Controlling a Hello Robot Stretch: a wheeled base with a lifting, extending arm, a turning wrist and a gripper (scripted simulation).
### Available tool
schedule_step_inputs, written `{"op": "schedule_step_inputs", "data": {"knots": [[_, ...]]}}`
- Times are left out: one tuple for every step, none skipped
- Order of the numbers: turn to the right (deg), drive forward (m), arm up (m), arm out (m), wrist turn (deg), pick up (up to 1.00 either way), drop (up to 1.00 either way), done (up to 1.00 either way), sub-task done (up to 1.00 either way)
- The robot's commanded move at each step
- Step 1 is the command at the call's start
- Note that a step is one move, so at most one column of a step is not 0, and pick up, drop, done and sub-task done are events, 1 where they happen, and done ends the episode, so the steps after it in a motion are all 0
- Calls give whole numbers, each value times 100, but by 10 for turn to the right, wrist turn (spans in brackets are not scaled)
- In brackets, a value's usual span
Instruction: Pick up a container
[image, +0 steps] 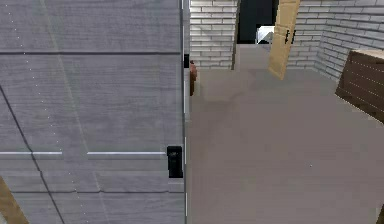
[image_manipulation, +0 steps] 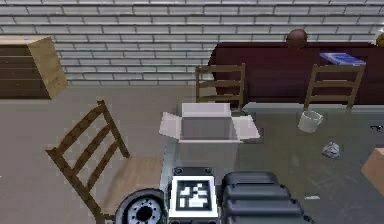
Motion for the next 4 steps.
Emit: {"op": "schedule_step_inputs", "data": {"knots": [[0, 0, 0, 26, 0, 0, 0, 0, 0], [0, 0, 0, 0, 450, 0, 0, 0, 0], [0, 0, 0, 0, 450, 0, 0, 0, 0], [0, 0, 0, 0, 450, 0, 0, 0, 0]]}}
